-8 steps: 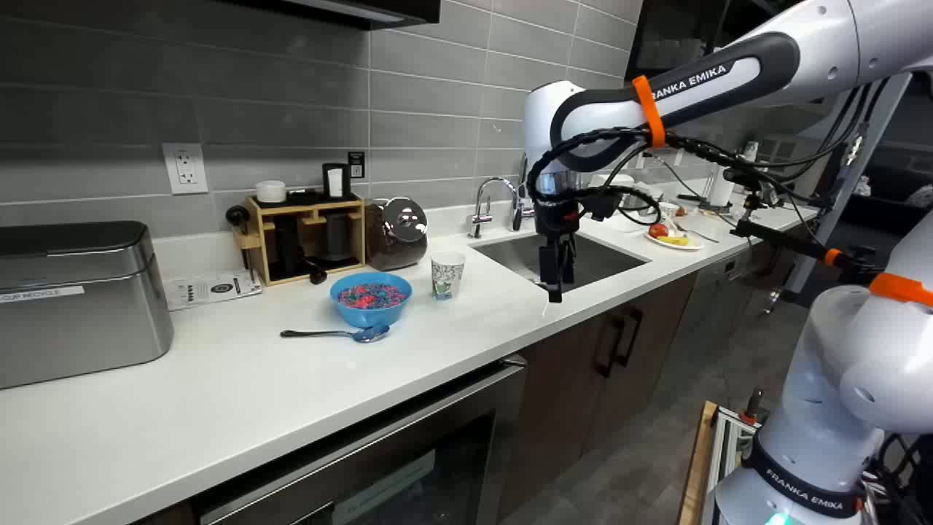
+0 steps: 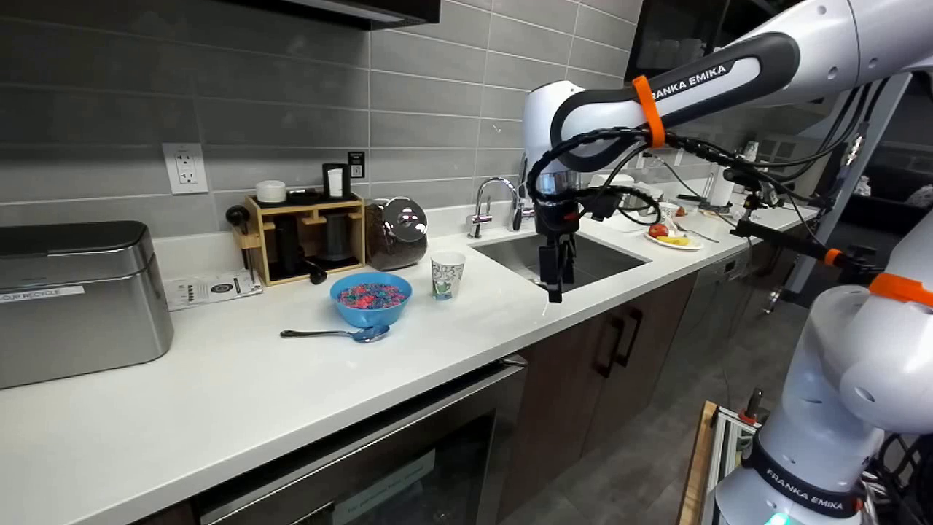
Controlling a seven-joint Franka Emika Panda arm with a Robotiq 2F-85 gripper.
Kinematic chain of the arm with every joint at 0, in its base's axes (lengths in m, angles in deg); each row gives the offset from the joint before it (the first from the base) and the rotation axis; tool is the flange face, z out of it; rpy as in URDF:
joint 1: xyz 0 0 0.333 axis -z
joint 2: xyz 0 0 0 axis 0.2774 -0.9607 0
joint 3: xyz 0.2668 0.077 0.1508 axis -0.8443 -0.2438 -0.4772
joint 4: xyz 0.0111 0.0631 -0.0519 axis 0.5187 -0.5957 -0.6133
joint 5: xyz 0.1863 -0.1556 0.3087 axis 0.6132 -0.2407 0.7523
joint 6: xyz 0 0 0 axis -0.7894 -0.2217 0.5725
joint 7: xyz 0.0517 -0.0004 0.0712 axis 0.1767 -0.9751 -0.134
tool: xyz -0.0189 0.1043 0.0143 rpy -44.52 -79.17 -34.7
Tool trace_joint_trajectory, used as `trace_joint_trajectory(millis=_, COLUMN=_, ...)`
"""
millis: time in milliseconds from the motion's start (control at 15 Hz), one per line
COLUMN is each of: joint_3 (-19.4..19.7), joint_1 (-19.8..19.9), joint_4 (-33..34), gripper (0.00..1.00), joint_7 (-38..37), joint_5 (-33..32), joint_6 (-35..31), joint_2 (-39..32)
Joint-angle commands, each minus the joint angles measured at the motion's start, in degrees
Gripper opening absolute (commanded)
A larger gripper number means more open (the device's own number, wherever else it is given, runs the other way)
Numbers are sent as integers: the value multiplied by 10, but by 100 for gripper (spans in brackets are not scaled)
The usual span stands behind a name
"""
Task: Move the coffee cup to the left then move the fork to the right.
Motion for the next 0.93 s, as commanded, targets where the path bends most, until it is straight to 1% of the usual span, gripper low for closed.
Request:
trace_joint_trajectory(millis=0, joint_3=-1, joint_1=2, joint_4=4, gripper=100, joint_7=-5, joint_5=6, joint_6=-13, joint_2=-6)
trace_joint_trajectory(millis=133, joint_3=0, joint_1=2, joint_4=24, gripper=100, joint_7=-27, joint_5=32, joint_6=-23, joint_2=-25)
trace_joint_trajectory(millis=267, joint_3=4, joint_1=4, joint_4=55, gripper=100, joint_7=-53, joint_5=76, joint_6=-29, joint_2=-51)
trace_joint_trajectory(millis=467, joint_3=8, joint_1=16, joint_4=106, gripper=100, joint_7=-114, joint_5=106, joint_6=-66, joint_2=-92)
trace_joint_trajectory(millis=600, joint_3=14, joint_1=25, joint_4=130, gripper=100, joint_7=-144, joint_5=120, joint_6=-101, joint_2=-113)
trace_joint_trajectory(millis=867, joint_3=26, joint_1=41, joint_4=151, gripper=100, joint_7=-208, joint_5=130, joint_6=-193, joint_2=-146)
